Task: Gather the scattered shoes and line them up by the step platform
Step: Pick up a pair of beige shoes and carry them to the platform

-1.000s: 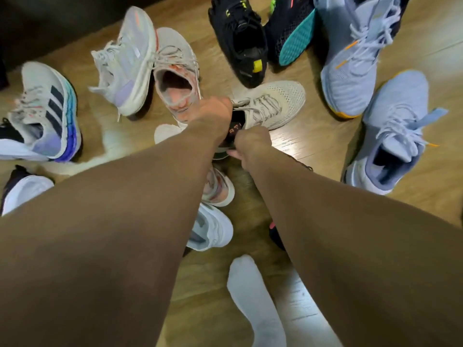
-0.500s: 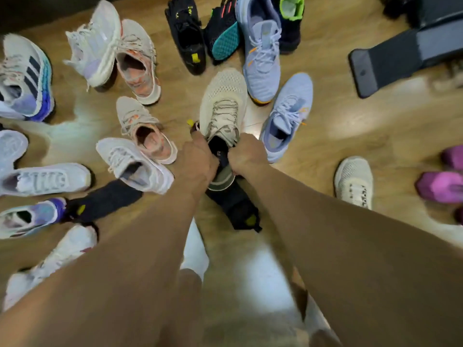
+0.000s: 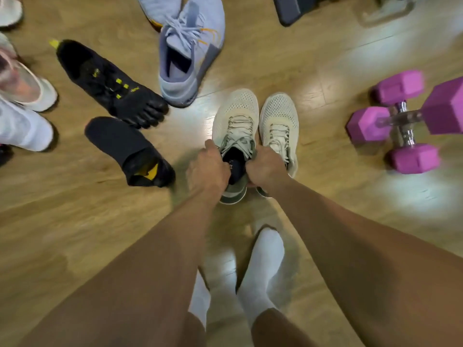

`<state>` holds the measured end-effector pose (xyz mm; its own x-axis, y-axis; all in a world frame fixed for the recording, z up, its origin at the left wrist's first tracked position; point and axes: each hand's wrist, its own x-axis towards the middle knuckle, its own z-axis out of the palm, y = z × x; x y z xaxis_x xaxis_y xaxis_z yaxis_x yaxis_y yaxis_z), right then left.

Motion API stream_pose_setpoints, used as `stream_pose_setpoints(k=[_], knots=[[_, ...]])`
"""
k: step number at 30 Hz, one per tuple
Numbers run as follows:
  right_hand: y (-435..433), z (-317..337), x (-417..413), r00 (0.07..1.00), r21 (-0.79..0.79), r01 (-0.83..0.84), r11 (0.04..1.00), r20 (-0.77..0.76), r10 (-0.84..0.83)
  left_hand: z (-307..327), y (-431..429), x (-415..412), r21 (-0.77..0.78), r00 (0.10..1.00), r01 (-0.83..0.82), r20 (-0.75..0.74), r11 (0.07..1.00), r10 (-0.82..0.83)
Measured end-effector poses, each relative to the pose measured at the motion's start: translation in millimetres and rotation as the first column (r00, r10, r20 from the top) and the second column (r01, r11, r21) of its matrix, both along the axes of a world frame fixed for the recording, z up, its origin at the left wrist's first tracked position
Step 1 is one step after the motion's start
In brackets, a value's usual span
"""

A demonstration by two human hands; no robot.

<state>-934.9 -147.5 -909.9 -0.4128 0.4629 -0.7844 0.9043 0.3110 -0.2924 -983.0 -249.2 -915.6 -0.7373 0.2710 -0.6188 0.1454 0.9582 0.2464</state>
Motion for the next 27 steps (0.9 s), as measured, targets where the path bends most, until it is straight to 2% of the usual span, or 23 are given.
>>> stream_pose_setpoints(k=[2, 4, 8, 11, 14, 17, 21, 23, 25, 27], knots=[[7.3, -27.1, 4.3, 1.0, 0.004, 0.009, 1.0, -0.013, -0.009, -27.4, 9.2, 4.2, 0.021, 1.0, 0.006, -0.017, 1.0, -0.006], [13.1, -43.9, 6.6, 0.998, 0.033, -0.055, 0.998, 0.001, 0.055, -44.5, 16.8, 7.6, 0.044, 1.0, -0.002, -0.008, 0.999, 0.003], [15.2, -48.4, 13.0, 0.989, 0.098, -0.132, 0.986, -0.057, 0.138, -59.5, 23.2, 13.3, 0.083, 0.993, -0.105, 0.057, 0.991, 0.1], [14.5, -39.2, 28.1, 0.979, 0.168, -0.001, 0.986, -0.203, 0.036, -58.0, 26.1, 14.0, 0.066, 0.984, -0.159, 0.095, 0.985, 0.152], [26.1, -26.8, 47.6, 0.942, 0.289, 0.204, 0.935, -0.318, -0.108, -50.9, 29.9, 14.1, 0.064, 0.974, -0.192, 0.137, 0.979, 0.182], [40.5, -29.5, 70.4, 0.938, 0.348, 0.331, 0.877, -0.226, -0.265, -45.1, 31.5, 20.7, 0.084, 0.963, -0.226, 0.171, 0.971, 0.209], [37.5, -52.7, 82.4, 0.939, 0.086, 0.344, 0.935, -0.013, -0.344, -47.9, 33.9, 28.8, 0.019, 0.912, -0.347, 0.241, 0.938, 0.333], [35.3, -63.7, 79.9, 0.896, 0.025, 0.44, 0.897, 0.042, -0.441, -52.2, 35.3, 29.0, 0.002, 0.872, -0.415, 0.288, 0.91, 0.397], [36.2, -70.8, 76.6, 0.868, 0.077, 0.488, 0.87, 0.062, -0.492, -54.8, 36.2, 28.7, -0.011, 0.861, -0.431, 0.293, 0.902, 0.415], [37.4, -69.2, 73.9, 0.888, 0.155, 0.438, 0.886, 0.078, -0.453, -52.0, 35.7, 28.6, -0.004, 0.839, -0.473, 0.304, 0.881, 0.451]])
